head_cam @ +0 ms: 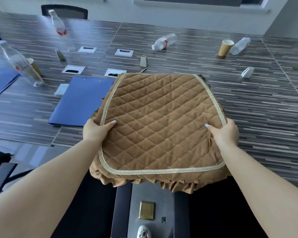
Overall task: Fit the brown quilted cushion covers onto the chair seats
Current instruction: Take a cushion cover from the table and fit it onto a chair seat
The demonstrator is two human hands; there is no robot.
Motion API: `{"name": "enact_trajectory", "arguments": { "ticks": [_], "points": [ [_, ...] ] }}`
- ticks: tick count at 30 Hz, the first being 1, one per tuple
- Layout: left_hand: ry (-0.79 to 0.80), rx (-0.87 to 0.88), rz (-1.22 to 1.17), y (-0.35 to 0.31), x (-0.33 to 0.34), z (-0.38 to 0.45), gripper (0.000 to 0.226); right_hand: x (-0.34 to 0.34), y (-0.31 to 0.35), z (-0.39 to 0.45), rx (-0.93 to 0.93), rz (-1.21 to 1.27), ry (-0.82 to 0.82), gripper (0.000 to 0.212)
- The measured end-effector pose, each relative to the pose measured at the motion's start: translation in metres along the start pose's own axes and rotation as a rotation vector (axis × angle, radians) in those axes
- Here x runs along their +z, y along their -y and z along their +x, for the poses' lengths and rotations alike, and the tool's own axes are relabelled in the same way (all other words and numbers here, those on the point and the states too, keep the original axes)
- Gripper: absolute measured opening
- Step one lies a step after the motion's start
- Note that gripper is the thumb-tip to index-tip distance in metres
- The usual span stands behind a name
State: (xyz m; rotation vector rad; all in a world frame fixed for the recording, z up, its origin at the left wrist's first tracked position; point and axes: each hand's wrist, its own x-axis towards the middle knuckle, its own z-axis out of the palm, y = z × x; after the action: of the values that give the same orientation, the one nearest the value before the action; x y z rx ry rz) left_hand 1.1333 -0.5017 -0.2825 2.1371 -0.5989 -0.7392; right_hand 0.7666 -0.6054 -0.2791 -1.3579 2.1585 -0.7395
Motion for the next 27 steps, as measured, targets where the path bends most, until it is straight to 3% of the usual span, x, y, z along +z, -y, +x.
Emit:
{"name": "enact_trajectory", "arguments": {
  "ticks": [5,12,24,27],
  "points": [
    [-0.079,0.033,-0.046,0.014,-0.055,-0.020,0.072,-0.008,0.027,-0.047,-0.031,0.079,0.046,0.060],
    [-0.255,0.099,-0.132,0.056,-0.201,-0.062,0.069,-0.007,0.091,-0.168,-0.187,0.169,0.141,0.048],
    [-0.507,0.081,-0.189,0.238,-0.524,-0.197,0.061,0.062,0.166,-0.490,-0.433,0.271,0.325,0.057],
    [-0.605,0.053,-0.198,0.286,-0.596,-0.224,0.074,0.087,0.190,-0.566,-0.493,0.262,0.395,0.055]
  ]
}}
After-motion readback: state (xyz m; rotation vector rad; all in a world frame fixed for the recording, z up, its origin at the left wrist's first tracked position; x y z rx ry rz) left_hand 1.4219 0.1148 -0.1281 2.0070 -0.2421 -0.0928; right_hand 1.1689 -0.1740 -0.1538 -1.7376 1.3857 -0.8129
